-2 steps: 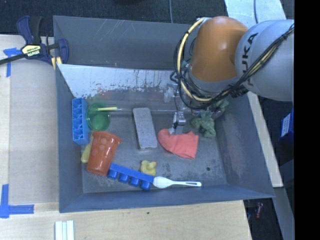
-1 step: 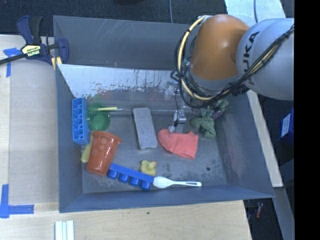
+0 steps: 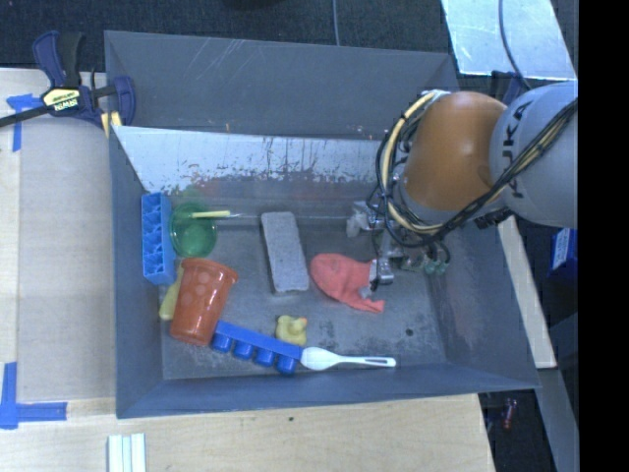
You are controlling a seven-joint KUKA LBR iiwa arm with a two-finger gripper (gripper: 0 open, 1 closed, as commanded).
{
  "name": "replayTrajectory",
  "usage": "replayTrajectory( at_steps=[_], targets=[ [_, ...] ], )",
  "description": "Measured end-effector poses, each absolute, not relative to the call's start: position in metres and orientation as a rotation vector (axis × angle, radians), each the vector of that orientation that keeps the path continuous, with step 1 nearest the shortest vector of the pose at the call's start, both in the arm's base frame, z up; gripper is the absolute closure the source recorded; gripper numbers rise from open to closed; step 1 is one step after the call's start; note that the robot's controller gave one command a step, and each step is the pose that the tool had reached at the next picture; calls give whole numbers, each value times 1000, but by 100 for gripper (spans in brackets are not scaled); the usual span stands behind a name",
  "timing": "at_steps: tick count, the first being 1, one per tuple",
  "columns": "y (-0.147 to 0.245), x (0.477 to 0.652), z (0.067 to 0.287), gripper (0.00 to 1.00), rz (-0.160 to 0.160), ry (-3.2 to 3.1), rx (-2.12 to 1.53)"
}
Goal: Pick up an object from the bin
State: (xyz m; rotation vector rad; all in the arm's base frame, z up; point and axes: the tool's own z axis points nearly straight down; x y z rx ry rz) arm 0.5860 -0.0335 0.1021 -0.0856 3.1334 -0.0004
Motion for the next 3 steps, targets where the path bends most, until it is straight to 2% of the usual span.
replayTrajectory(
  at_steps=[1, 2, 3],
  targets=[
    [-64, 577, 99, 100, 5, 3122, 13],
    [-64, 577, 99, 0, 5, 3122, 13],
    [-64, 577, 99, 0, 5, 3122, 14]
  ],
)
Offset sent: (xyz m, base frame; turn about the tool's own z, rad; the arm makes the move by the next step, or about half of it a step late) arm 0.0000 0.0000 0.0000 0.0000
